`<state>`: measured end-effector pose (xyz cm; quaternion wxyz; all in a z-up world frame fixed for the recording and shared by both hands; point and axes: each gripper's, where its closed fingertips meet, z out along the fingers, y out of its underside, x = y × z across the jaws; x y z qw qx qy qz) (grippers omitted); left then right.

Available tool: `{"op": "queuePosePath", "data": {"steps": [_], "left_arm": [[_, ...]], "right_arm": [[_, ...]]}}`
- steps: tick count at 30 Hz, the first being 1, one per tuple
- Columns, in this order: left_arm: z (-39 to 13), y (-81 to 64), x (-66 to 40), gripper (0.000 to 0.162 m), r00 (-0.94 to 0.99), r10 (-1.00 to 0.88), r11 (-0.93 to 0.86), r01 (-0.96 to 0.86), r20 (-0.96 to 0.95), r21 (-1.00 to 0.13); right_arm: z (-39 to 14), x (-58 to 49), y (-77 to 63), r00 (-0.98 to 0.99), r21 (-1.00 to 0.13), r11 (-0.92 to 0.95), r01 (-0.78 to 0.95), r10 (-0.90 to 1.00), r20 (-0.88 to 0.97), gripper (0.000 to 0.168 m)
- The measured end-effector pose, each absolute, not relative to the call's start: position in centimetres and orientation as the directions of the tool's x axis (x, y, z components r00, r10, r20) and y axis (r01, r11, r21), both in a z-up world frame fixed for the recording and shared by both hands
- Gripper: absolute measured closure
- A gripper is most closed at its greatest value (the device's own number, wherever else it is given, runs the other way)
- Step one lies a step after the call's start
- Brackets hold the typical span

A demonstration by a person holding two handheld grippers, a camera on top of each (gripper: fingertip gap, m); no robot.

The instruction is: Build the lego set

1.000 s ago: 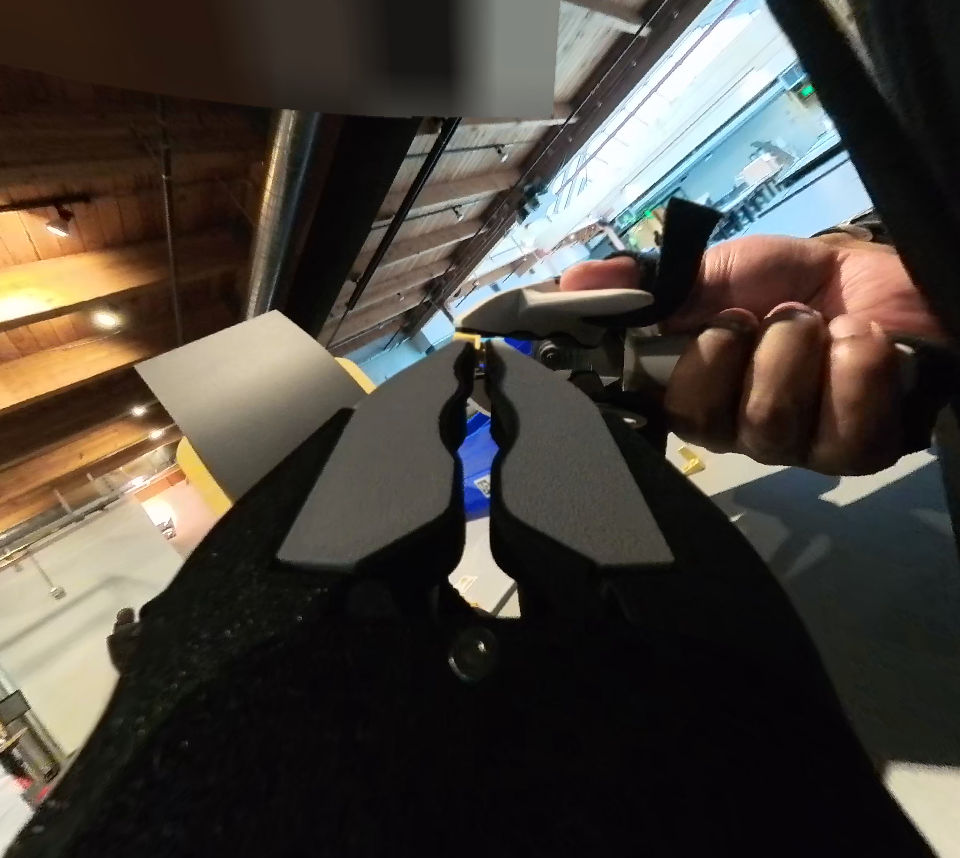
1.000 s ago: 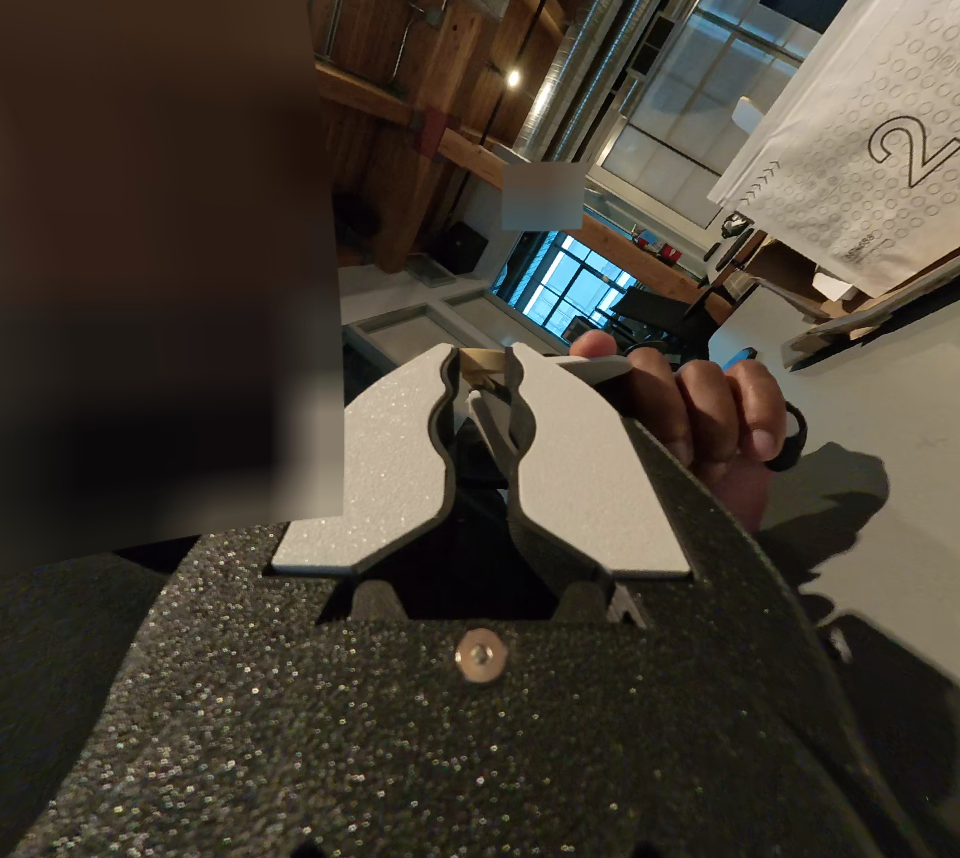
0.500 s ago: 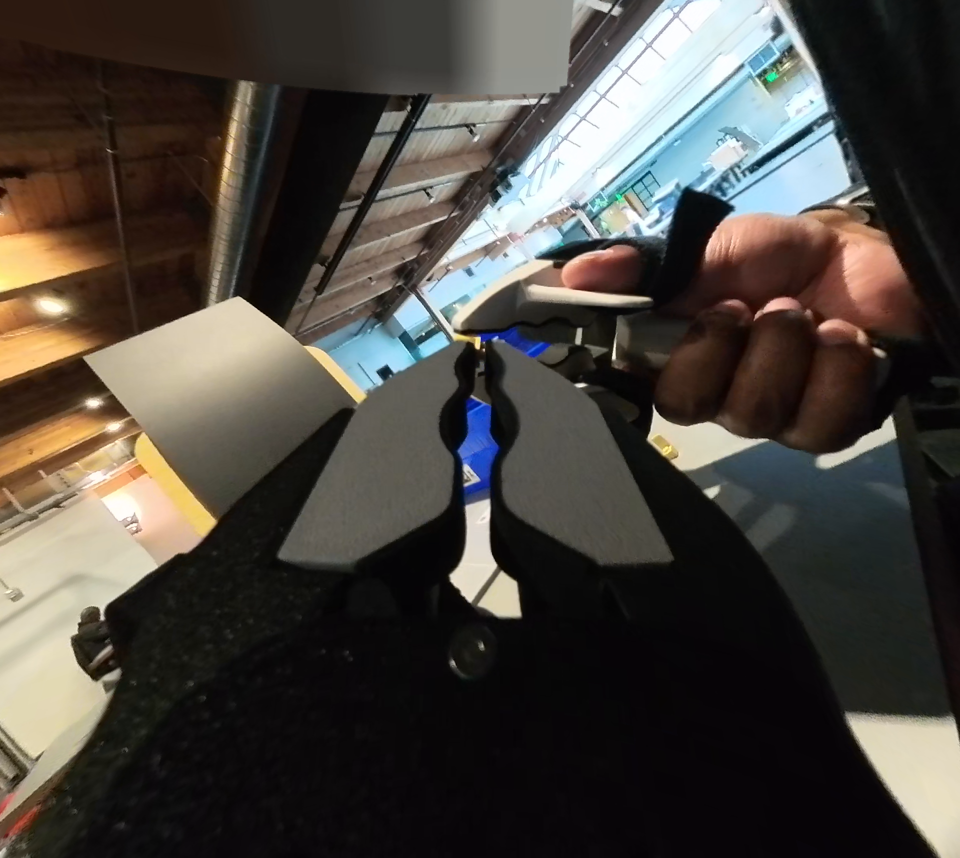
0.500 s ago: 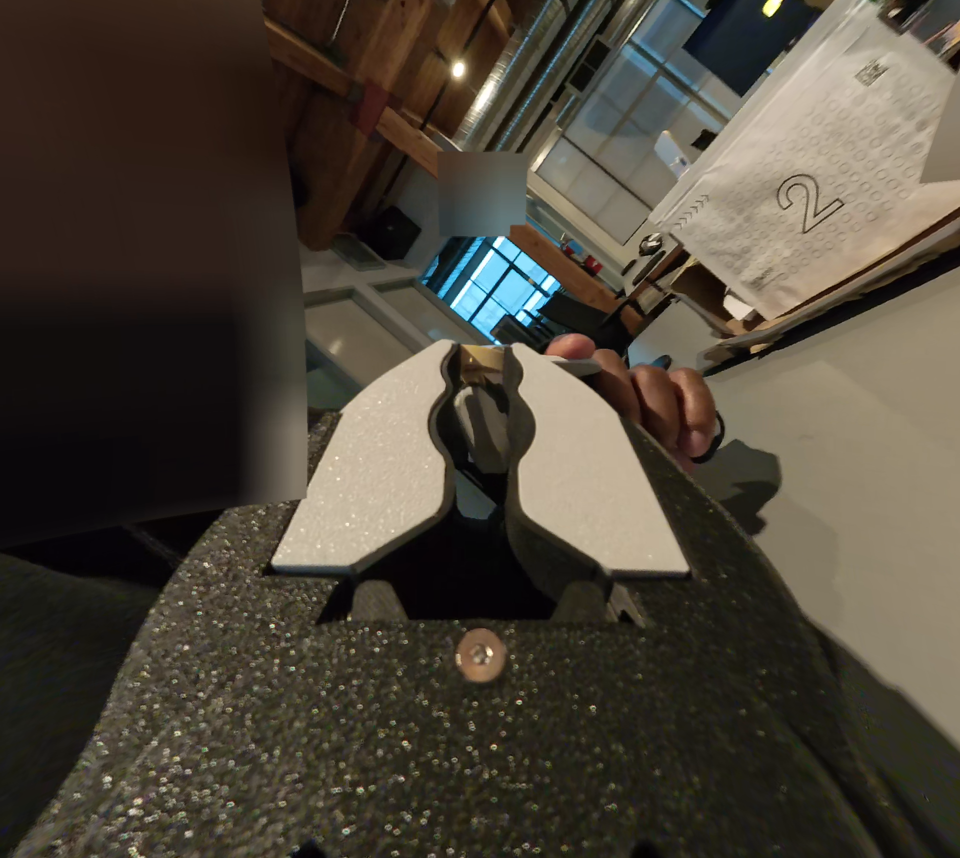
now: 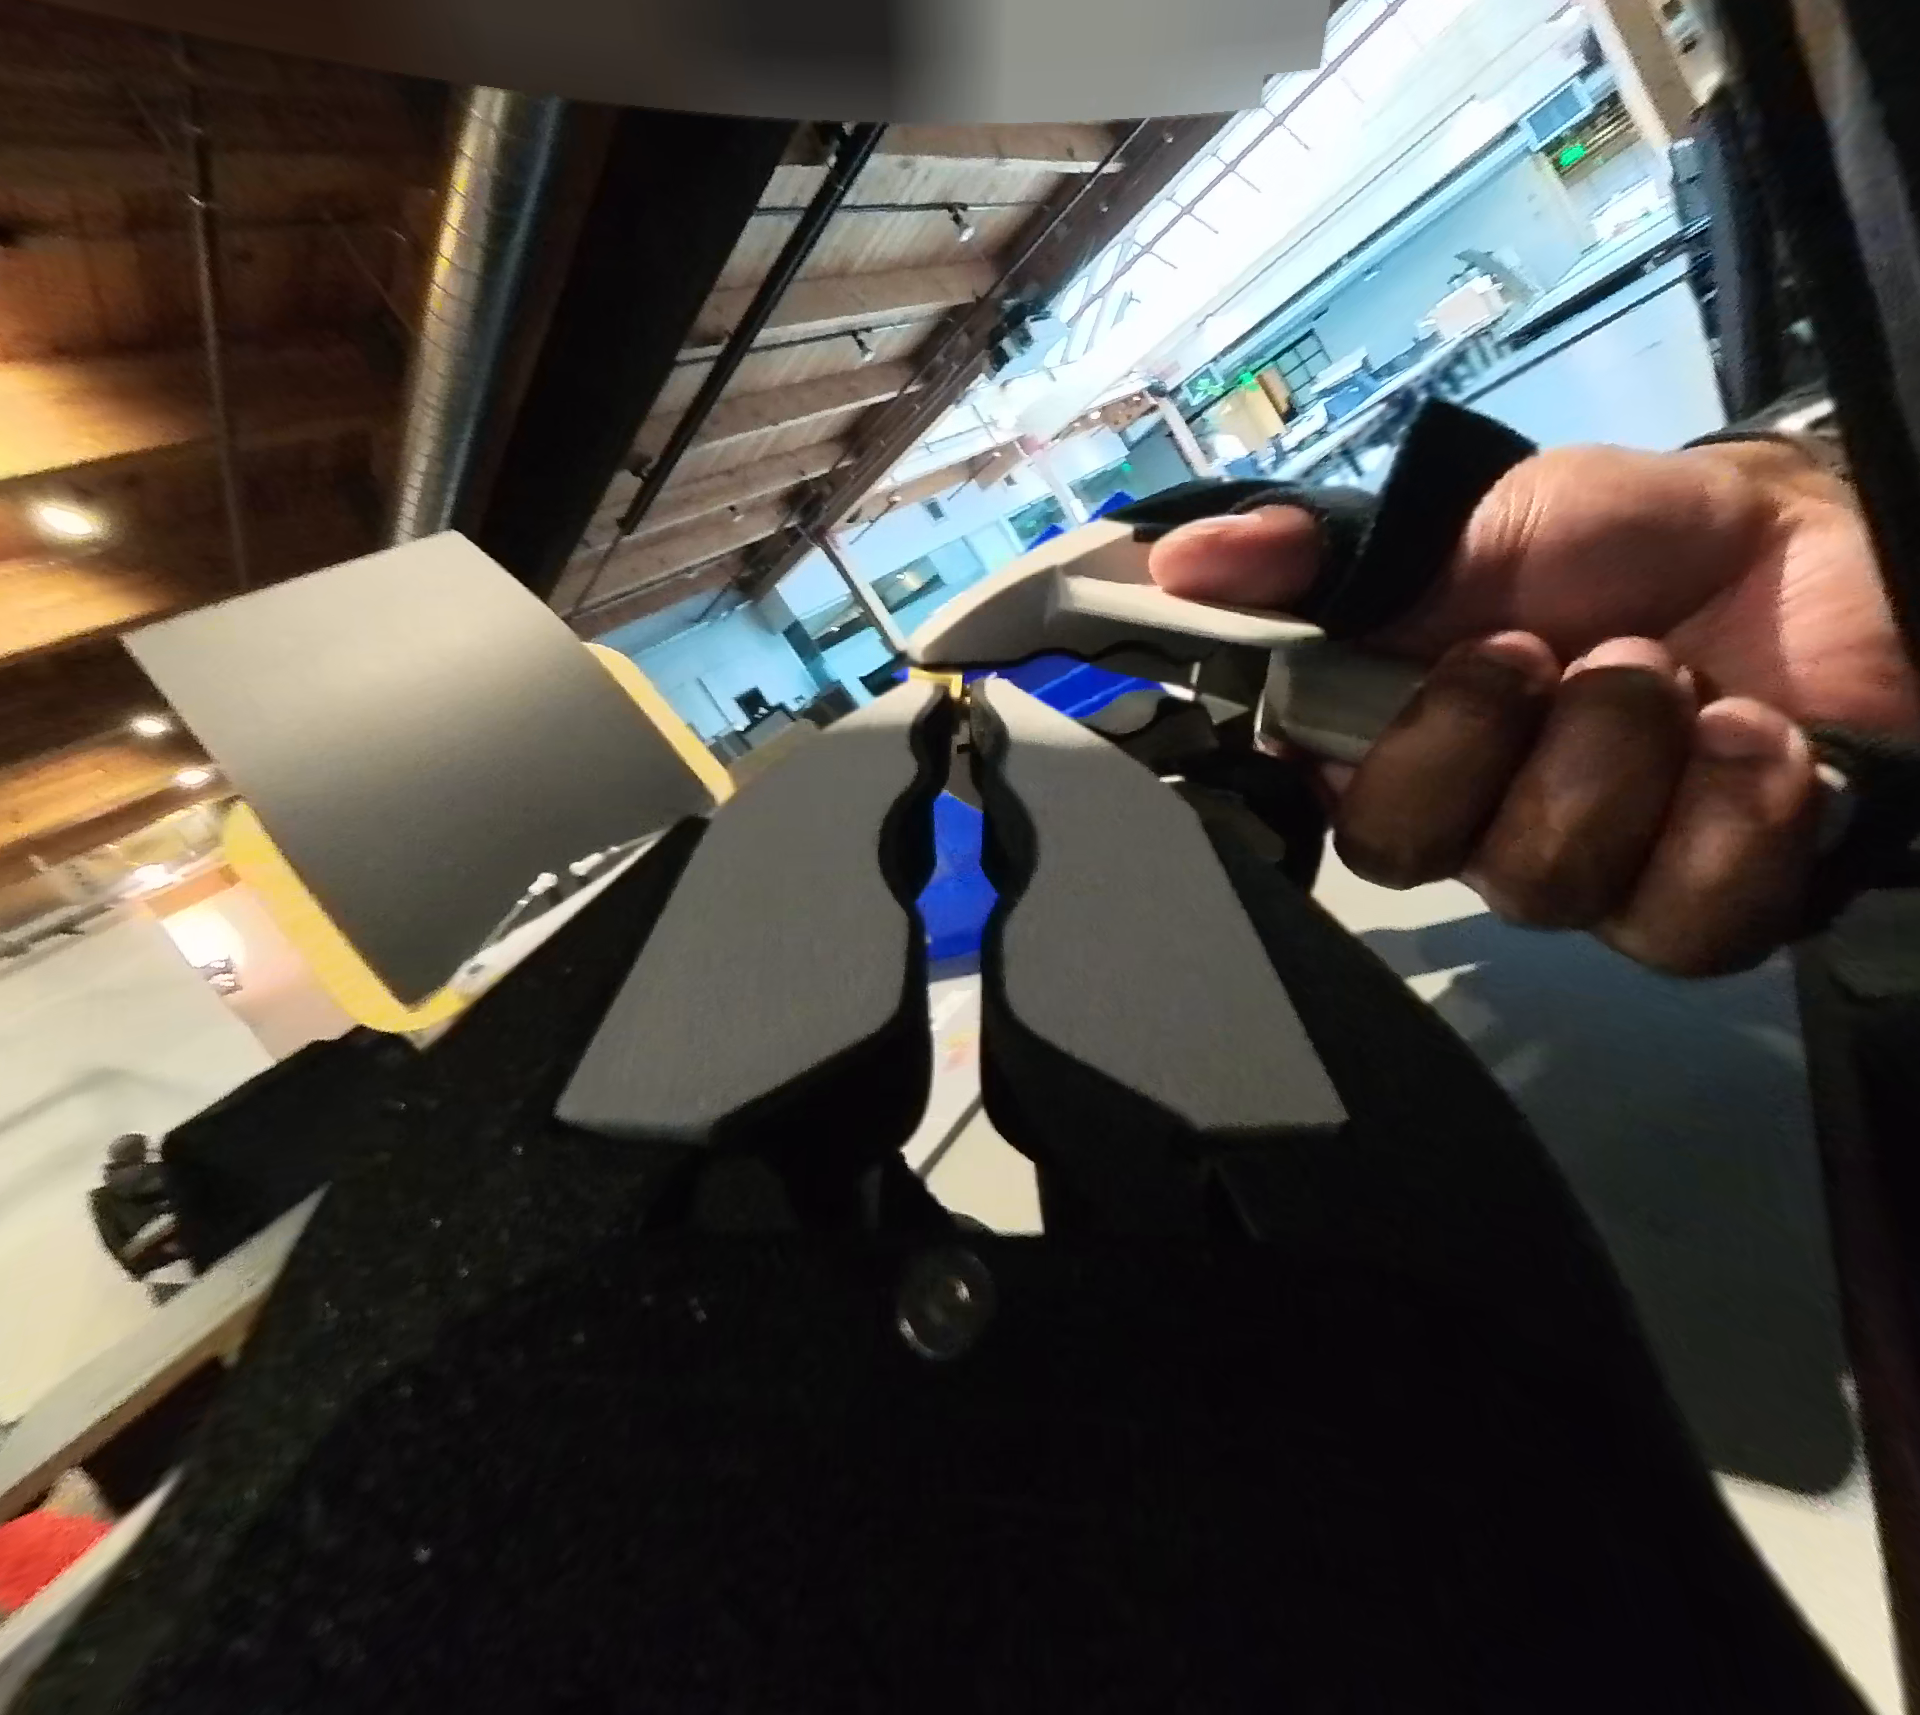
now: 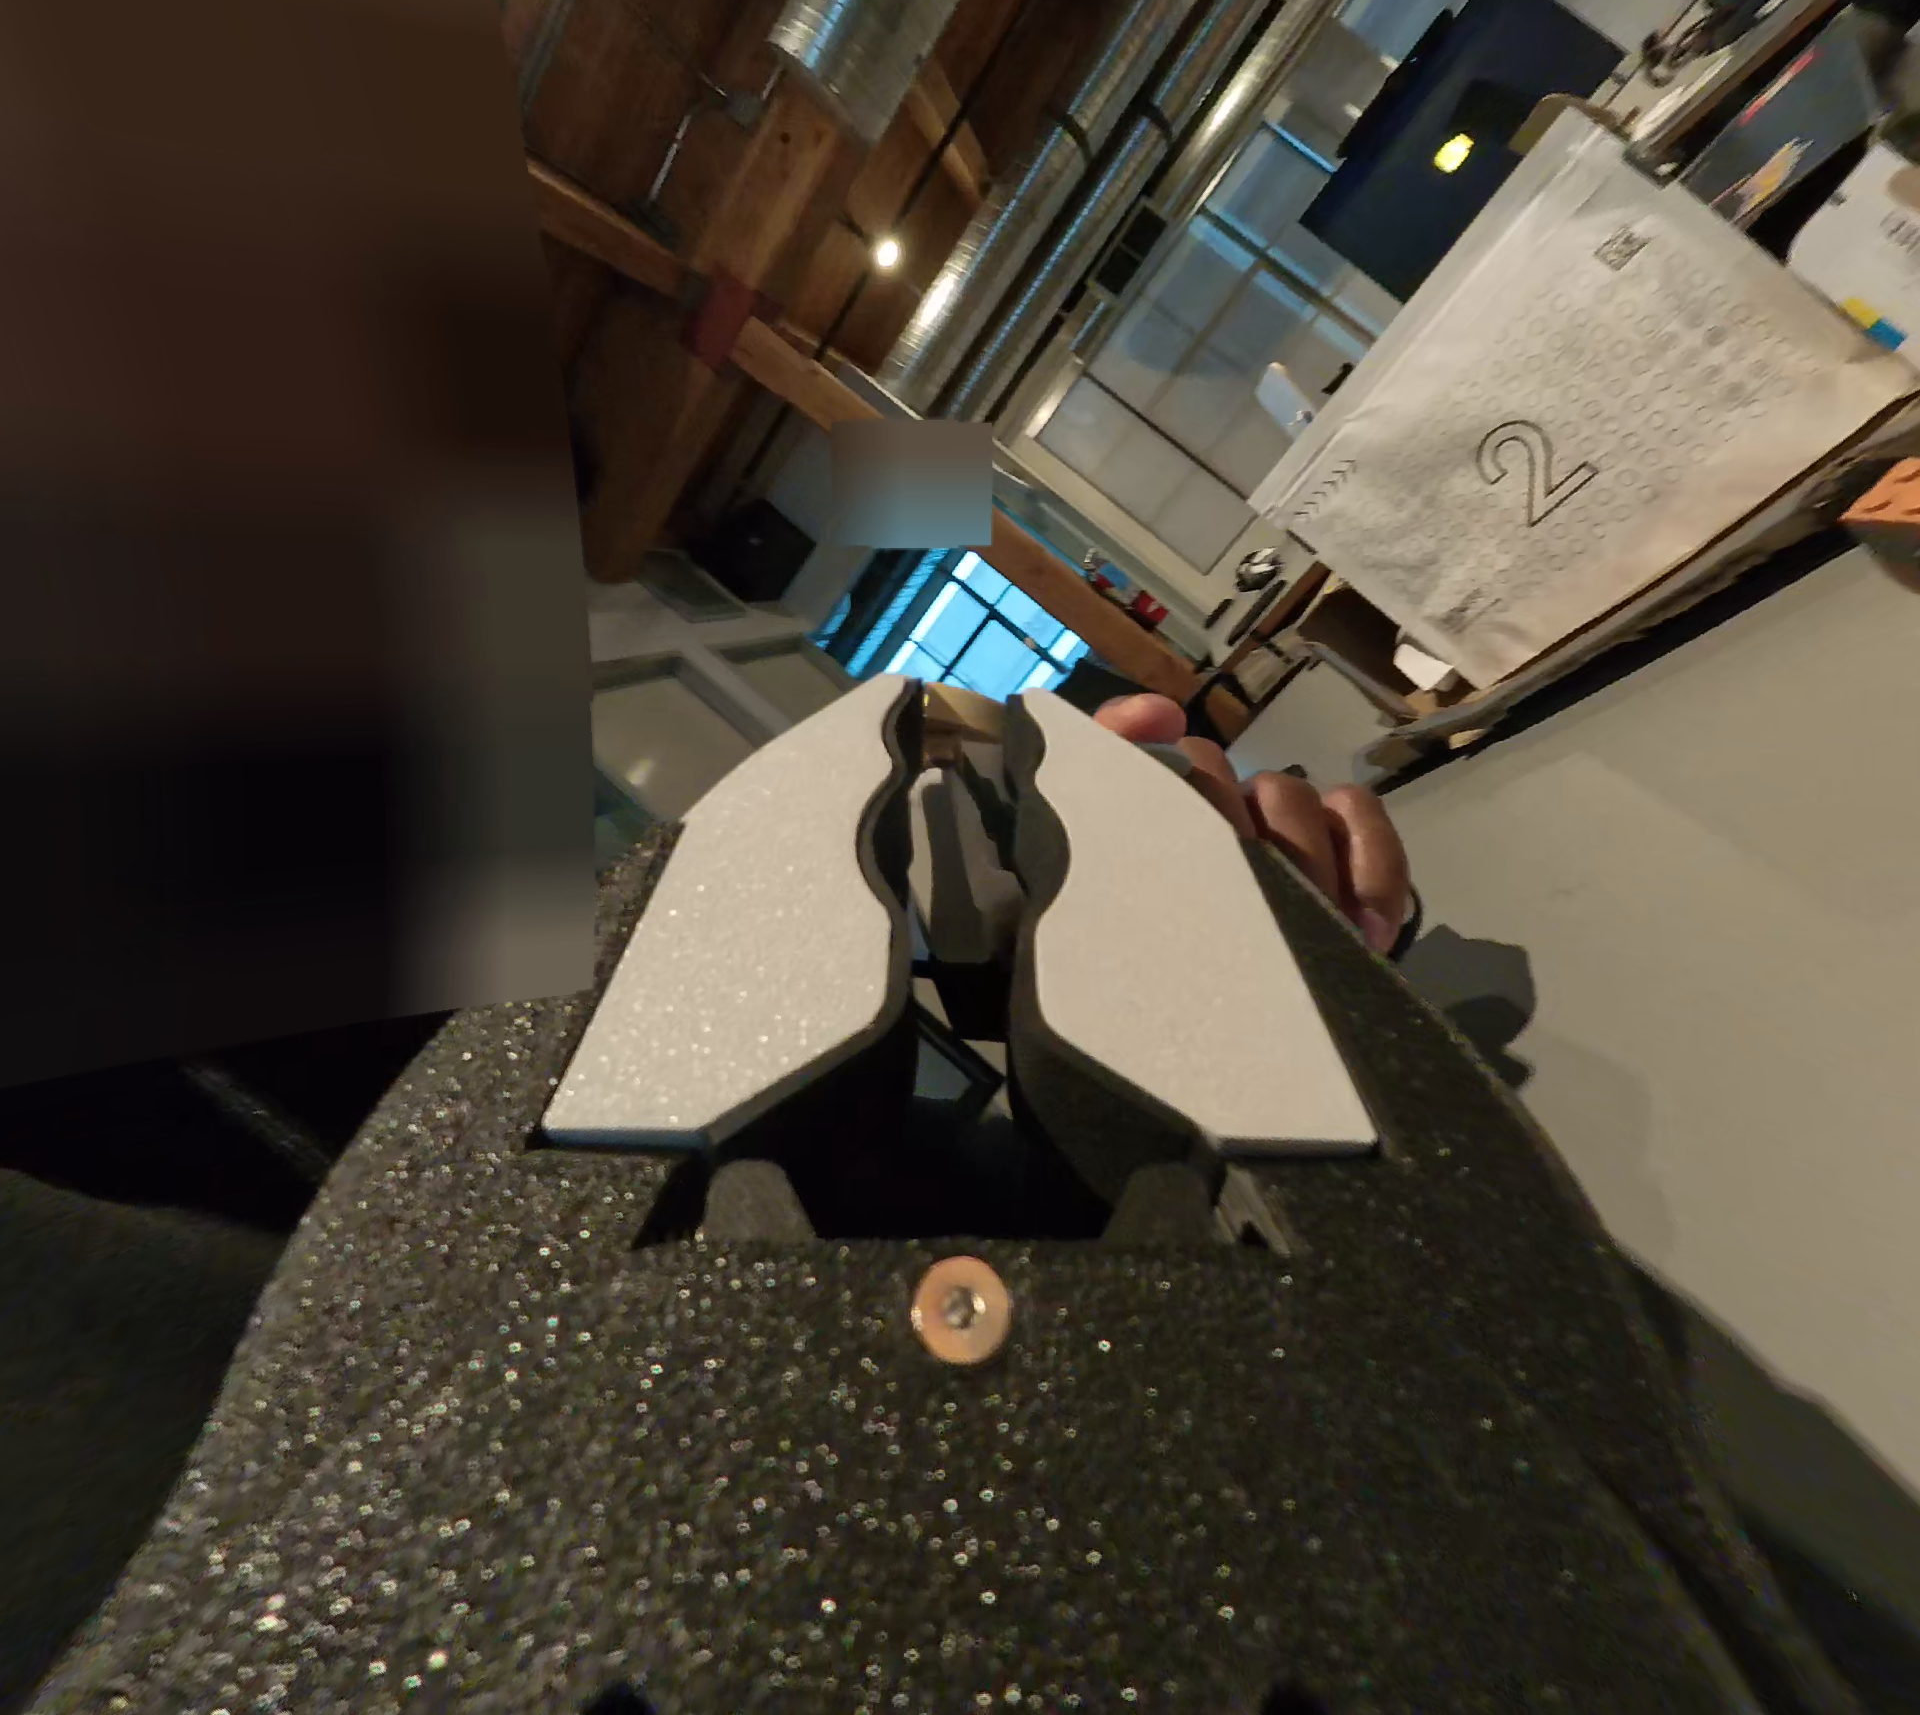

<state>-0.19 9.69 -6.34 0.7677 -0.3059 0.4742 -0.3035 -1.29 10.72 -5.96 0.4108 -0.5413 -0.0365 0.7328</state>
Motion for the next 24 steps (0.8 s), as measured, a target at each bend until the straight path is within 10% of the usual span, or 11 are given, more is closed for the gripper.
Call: {"op": "queuePosePath", "data": {"steps": [24], "left_arm": [[-7.7,9.9,2.7,0.160,0.377,-0.757,0.589,0.041,-0.534,-0.807]], "right_arm": [[-12.4,-1.3,12.6,0.176,-0.438,-0.683,-0.584,0.420,-0.890,0.168]]}}
